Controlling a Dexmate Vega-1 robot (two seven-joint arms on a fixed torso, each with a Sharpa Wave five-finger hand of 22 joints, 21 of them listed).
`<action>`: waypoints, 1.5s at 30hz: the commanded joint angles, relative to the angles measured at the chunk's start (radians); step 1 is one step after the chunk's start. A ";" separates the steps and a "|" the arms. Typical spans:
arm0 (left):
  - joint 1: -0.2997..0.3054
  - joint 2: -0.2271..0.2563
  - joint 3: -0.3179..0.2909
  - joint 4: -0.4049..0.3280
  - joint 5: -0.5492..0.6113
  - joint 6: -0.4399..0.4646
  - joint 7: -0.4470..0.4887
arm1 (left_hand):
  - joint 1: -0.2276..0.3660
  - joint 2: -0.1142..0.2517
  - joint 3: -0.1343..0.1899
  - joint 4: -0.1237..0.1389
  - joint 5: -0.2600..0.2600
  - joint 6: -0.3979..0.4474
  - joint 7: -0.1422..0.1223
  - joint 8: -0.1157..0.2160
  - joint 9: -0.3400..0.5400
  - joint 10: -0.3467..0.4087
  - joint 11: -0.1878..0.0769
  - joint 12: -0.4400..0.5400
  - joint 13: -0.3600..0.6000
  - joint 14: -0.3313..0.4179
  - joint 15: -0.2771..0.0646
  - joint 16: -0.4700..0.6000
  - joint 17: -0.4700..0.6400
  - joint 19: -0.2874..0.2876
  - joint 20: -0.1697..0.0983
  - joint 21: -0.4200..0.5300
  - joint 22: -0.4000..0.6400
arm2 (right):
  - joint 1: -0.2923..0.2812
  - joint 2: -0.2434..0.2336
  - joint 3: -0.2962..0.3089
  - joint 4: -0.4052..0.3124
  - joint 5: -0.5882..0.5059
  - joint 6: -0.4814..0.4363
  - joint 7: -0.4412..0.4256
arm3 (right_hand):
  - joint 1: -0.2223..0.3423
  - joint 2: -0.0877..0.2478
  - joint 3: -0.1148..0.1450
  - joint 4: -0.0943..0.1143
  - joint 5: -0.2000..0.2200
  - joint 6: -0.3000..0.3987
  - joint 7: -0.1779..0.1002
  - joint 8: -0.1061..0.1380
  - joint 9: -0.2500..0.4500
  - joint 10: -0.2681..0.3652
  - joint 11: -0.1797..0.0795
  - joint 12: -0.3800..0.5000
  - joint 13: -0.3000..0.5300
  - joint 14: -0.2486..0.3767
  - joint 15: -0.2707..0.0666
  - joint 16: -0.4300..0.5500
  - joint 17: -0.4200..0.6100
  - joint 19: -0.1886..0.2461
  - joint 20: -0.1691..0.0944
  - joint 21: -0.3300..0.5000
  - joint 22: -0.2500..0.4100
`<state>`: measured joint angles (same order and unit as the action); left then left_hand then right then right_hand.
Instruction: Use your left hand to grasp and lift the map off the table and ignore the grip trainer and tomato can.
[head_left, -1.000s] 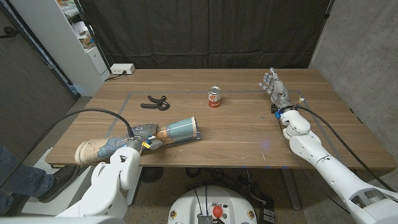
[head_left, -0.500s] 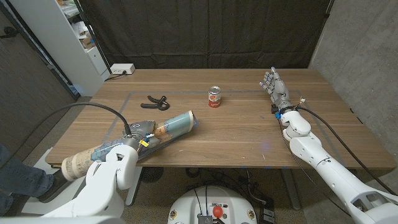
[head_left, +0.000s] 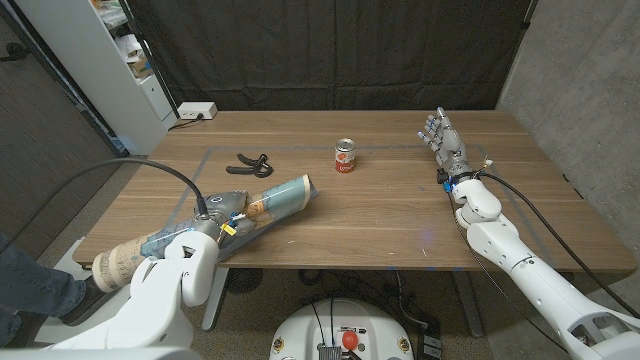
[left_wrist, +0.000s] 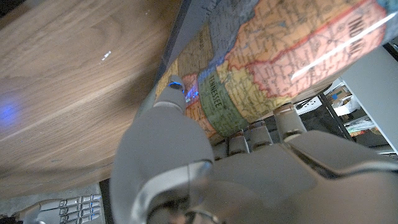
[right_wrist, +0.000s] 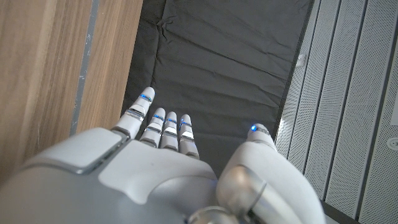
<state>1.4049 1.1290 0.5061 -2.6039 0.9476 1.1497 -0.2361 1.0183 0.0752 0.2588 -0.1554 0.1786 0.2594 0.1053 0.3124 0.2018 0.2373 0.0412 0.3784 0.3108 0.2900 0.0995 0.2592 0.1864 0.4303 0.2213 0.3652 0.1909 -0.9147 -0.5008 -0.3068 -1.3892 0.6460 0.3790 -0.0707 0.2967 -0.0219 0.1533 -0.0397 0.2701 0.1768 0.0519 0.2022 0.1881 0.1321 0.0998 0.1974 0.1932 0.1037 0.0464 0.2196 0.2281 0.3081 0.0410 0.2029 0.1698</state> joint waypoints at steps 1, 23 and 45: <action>-0.001 0.060 -0.023 -0.030 -0.092 -0.013 0.071 | 0.007 0.000 -0.003 0.005 0.004 0.007 -0.002 0.000 0.003 0.007 -0.003 0.001 0.000 0.008 -0.004 0.000 0.000 0.007 -0.001 -0.006 0.003 | -0.009 -0.001 0.004 -0.010 0.000 0.004 -0.004 | -0.002 0.011 -0.007 0.000 0.005 0.005 0.003 -0.003 0.005 0.009 -0.002 0.003 0.001 0.008 -0.004 0.002 0.001 0.007 0.003 -0.002 0.002; -0.043 0.158 -0.114 -0.052 -0.341 -0.092 0.159 | 0.005 -0.004 -0.011 0.007 0.003 0.013 -0.008 -0.006 0.003 0.008 -0.011 -0.006 0.000 0.007 -0.008 -0.007 0.001 -0.008 -0.001 -0.019 0.001 | -0.002 0.004 0.010 -0.007 0.000 0.007 -0.015 | -0.002 0.012 -0.008 0.000 0.004 0.004 0.003 -0.003 0.005 0.008 0.000 0.002 0.001 0.009 -0.005 0.002 0.001 0.009 0.003 -0.003 0.002; -0.128 0.263 -0.142 -0.071 -0.535 -0.120 0.220 | 0.008 -0.002 -0.013 0.007 0.004 0.020 -0.009 -0.010 0.003 0.016 -0.012 -0.008 0.001 0.013 -0.012 -0.010 0.000 -0.013 -0.001 -0.027 0.000 | 0.027 0.021 0.010 0.024 -0.003 0.015 -0.020 | -0.001 0.013 -0.009 -0.002 0.004 0.006 0.003 -0.002 0.005 0.011 -0.001 0.003 0.001 0.015 -0.006 0.004 0.001 0.009 0.003 -0.005 0.002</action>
<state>1.3184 1.3450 0.3734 -2.6618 0.5092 1.0363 -0.0425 1.0180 0.0749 0.2508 -0.1475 0.1786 0.2700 0.0944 0.3048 0.2022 0.2478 0.0301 0.3735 0.3109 0.3006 0.0888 0.2507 0.1864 0.4188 0.2218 0.3397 0.1903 -0.9009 -0.4858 -0.2979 -1.3796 0.6442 0.3910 -0.0887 0.2835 -0.0087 0.1451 -0.0398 0.2701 0.1768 0.0519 0.2022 0.1881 0.1321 0.0998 0.1974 0.1930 0.1091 0.0408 0.2196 0.2282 0.3081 0.0410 0.2030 0.1697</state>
